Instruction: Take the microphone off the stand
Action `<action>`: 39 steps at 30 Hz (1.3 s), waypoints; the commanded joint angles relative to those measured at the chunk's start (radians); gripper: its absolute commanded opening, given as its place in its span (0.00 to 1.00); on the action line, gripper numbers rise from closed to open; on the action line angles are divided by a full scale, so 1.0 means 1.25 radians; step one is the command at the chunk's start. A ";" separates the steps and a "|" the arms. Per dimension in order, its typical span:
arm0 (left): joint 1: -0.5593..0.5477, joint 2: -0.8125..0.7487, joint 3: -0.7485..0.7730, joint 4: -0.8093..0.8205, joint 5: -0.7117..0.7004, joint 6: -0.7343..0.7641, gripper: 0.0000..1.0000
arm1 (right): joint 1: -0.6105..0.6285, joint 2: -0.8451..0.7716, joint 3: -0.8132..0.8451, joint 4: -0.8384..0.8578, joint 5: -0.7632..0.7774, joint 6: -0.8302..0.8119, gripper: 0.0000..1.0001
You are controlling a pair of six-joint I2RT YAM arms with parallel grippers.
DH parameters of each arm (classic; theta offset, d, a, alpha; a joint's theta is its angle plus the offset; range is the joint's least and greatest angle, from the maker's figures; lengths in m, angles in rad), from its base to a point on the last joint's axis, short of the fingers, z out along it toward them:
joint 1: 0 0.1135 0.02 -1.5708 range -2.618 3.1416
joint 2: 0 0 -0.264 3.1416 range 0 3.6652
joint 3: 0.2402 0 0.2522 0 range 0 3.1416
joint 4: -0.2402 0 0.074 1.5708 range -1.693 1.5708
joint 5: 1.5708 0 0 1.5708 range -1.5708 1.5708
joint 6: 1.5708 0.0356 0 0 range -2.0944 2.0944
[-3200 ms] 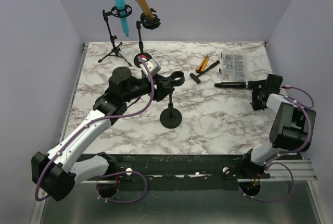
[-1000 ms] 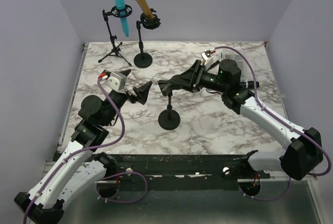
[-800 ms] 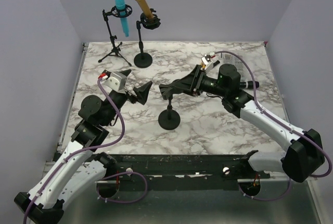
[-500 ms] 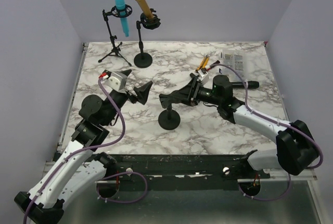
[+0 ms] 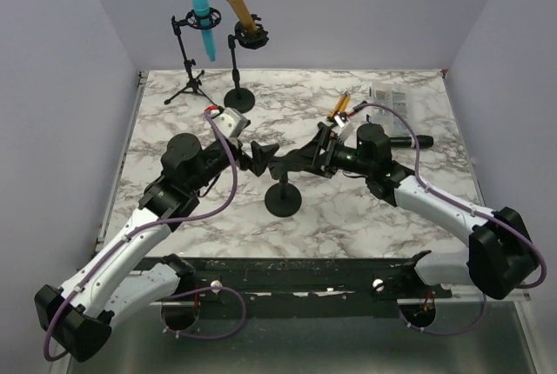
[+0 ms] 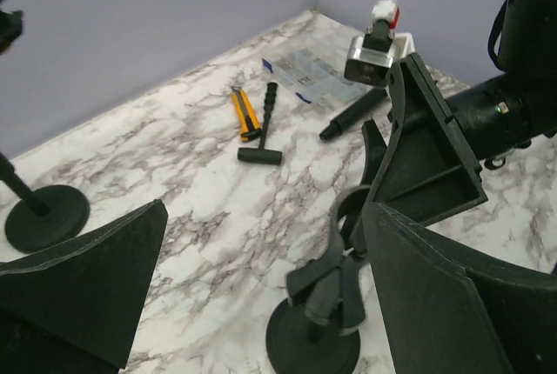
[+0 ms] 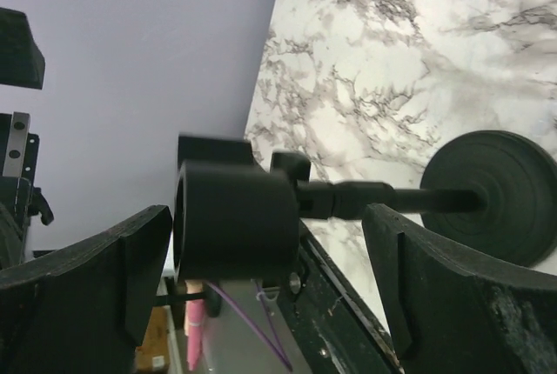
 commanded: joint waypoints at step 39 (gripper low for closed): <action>-0.147 0.393 0.243 -0.338 -0.071 0.172 0.43 | 0.007 -0.466 0.024 -0.541 0.457 -0.245 1.00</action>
